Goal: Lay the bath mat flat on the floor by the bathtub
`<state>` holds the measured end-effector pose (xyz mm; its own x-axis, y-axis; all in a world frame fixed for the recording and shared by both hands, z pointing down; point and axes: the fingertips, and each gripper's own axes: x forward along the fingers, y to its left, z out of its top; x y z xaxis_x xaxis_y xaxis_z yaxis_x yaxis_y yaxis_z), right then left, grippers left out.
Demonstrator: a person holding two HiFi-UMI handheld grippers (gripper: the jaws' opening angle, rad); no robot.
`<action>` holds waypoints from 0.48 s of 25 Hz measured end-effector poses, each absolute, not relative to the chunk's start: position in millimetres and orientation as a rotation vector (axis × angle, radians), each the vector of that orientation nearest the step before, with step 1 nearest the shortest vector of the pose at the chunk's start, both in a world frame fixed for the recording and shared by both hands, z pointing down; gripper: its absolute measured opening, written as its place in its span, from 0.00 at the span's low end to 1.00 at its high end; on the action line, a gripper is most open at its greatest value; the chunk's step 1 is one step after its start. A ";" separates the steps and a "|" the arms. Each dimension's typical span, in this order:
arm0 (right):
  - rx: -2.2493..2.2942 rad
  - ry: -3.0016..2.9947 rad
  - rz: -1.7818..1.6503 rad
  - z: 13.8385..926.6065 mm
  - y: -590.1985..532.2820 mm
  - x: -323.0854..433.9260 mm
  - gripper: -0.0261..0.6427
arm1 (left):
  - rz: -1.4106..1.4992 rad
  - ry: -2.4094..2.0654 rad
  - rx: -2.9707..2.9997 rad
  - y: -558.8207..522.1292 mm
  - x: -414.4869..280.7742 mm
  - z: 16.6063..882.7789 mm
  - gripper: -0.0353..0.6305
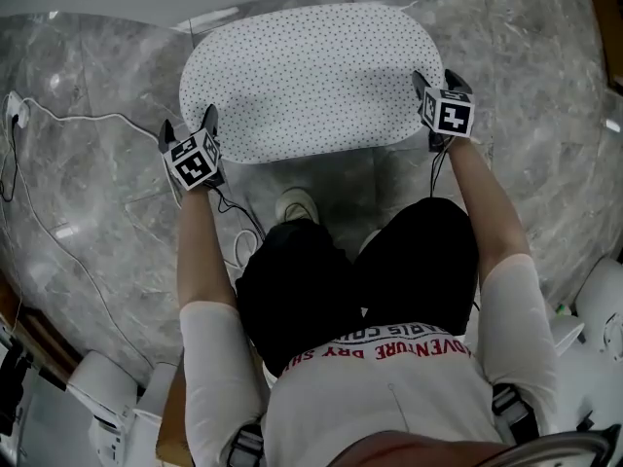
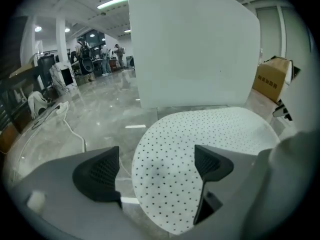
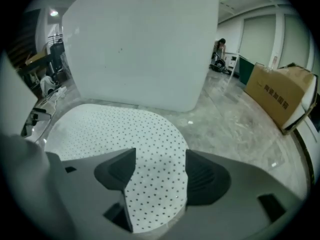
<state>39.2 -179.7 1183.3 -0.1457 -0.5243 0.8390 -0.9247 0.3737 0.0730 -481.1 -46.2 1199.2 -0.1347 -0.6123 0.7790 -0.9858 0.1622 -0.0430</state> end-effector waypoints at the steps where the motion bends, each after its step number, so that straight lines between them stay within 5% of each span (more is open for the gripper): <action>1: 1.242 -1.827 0.599 1177.7 -178.6 30.1 0.49 | 0.745 -1.795 1.540 -48.0 -474.2 1193.6 0.77; 3: 1.196 -1.872 0.575 1163.0 -175.1 14.9 0.43 | 0.694 -1.740 1.596 -50.6 -456.7 1178.0 0.74; 4: 1.185 -1.889 0.566 1153.6 -173.0 10.3 0.34 | 0.695 -1.734 1.609 -50.3 -449.8 1168.6 0.63; 6: 1.180 -1.909 0.569 1131.5 -169.3 4.3 0.14 | 0.733 -1.740 1.614 -49.5 -440.2 1147.3 0.24; 8: 1.180 -1.933 0.605 1104.7 -165.8 -3.2 0.06 | 0.749 -1.706 1.639 -51.5 -427.6 1120.5 0.07; 12: 1.175 -2.002 0.657 1036.8 -150.9 -21.9 0.05 | 0.731 -1.581 1.756 -56.1 -387.0 1048.9 0.07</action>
<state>-21.9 -150.9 1036.8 -0.3319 -0.5244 0.7841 -0.8871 0.4561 -0.0705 -387.0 -56.1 1048.9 0.1144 -0.6270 0.7706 -0.9932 -0.0556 0.1022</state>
